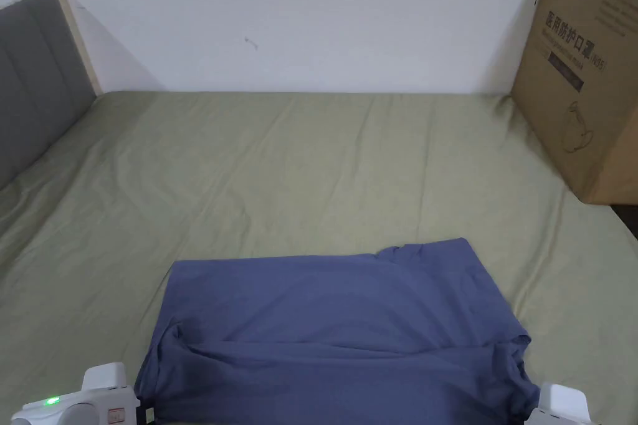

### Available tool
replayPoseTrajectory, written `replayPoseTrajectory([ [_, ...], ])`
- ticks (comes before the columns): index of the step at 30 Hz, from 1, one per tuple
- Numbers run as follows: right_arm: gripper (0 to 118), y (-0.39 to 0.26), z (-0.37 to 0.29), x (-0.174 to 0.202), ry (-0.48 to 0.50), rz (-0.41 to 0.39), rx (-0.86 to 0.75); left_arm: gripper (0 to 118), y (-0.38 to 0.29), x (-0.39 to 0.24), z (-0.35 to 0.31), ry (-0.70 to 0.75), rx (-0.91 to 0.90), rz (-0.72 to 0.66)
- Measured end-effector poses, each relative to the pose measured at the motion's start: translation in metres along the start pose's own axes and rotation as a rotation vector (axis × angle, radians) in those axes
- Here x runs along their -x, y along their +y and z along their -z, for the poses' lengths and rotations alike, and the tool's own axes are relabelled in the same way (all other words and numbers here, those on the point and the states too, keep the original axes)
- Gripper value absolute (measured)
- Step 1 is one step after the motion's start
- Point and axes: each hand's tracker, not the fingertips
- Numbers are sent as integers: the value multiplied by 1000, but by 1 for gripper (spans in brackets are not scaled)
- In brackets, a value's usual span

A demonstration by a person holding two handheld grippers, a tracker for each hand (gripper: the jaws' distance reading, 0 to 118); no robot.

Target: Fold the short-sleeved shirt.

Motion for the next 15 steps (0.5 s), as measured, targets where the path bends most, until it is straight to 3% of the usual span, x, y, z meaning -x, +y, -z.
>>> replayPoseTrajectory([
  [2, 25, 5, -4, -2, -4, 11, -6, 5, 1, -7, -4, 20, -4, 35],
  [3, 43, 9, -11, -1, -8, 18, -9, 13, 2, -9, -7, 18, -6, 32],
  [4, 74, 14, -20, 2, -15, 20, -28, 30, 6, -12, -14, 19, -9, 22],
  [5, 92, 21, -30, 2, -19, 3, -80, 50, 10, -14, -25, 3, -35, -16],
  [6, 100, 29, -41, 5, -25, -15, -125, 73, 15, -15, -34, -29, -68, -30],
  [7, 101, 39, -55, 9, -29, -30, -182, 96, 21, -19, -47, -60, -113, -43],
  [8, 101, 49, -70, 13, -24, -44, -249, 104, 27, -23, -60, -85, -168, -38],
  [15, 100, 101, -166, 42, 25, -97, -660, 106, 60, -73, -158, -113, -576, 67],
])
